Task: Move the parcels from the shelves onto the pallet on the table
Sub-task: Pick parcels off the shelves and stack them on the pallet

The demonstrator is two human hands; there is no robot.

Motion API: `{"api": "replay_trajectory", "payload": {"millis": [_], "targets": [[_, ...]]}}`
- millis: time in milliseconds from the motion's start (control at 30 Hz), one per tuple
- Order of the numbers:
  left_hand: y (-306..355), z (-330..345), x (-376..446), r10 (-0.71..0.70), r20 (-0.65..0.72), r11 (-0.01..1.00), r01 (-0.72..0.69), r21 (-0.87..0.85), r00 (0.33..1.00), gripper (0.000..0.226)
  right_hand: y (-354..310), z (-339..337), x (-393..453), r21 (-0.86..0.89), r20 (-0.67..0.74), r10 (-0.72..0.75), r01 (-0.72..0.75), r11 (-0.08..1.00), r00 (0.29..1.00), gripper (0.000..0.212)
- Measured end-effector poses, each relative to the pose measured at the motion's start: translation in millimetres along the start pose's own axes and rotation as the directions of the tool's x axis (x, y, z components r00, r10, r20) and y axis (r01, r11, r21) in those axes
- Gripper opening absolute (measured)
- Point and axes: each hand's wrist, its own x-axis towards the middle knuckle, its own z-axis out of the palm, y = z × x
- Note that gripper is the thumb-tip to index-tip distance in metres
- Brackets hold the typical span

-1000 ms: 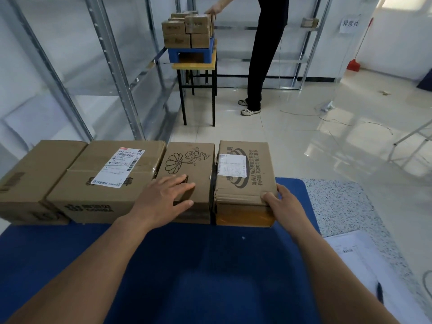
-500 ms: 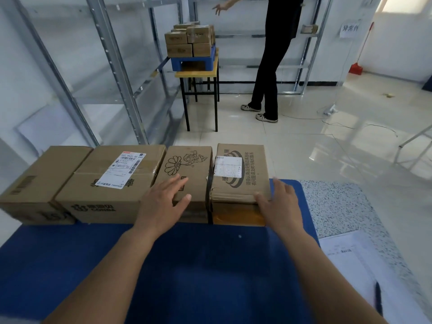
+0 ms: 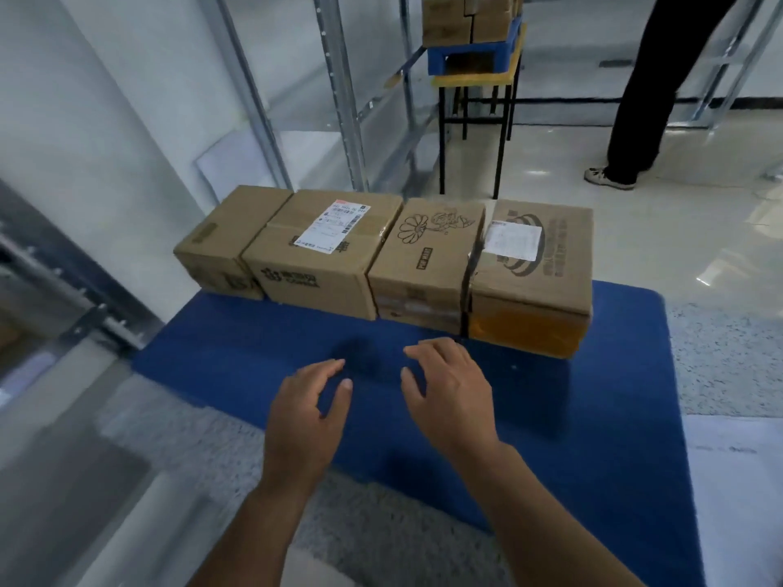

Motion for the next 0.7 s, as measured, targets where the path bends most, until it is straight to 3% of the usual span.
{"api": "replay_trajectory", "payload": {"millis": [133, 400, 500, 700], "targets": [[-20, -20, -23, -0.078, -0.021, 0.997, 0.078, 0.020, 0.997, 0.061, -25, 13, -8, 0.006, 0.034, -0.091, 0.091, 0.996, 0.995, 0.024], [-66, -100, -76, -0.136, -0.200, 0.972, 0.170, 0.161, 0.970, 0.057, -116, 48, -31, 0.053, 0.109, -0.281, 0.276, 0.960, 0.954, 0.026], [-95, -145, -116, -0.229, -0.272, 0.942, 0.283, 0.179, 0.935, 0.061, -170, 65, -56, 0.072, 0.148, -0.365, 0.358, 0.931, 0.919, 0.025], [-158, -240, -218, -0.269, -0.465, 0.880, 0.411, 0.238, 0.844, 0.058, -288, 93, -128, 0.135, 0.287, -0.517, 0.500, 0.855, 0.806, 0.048]]}}
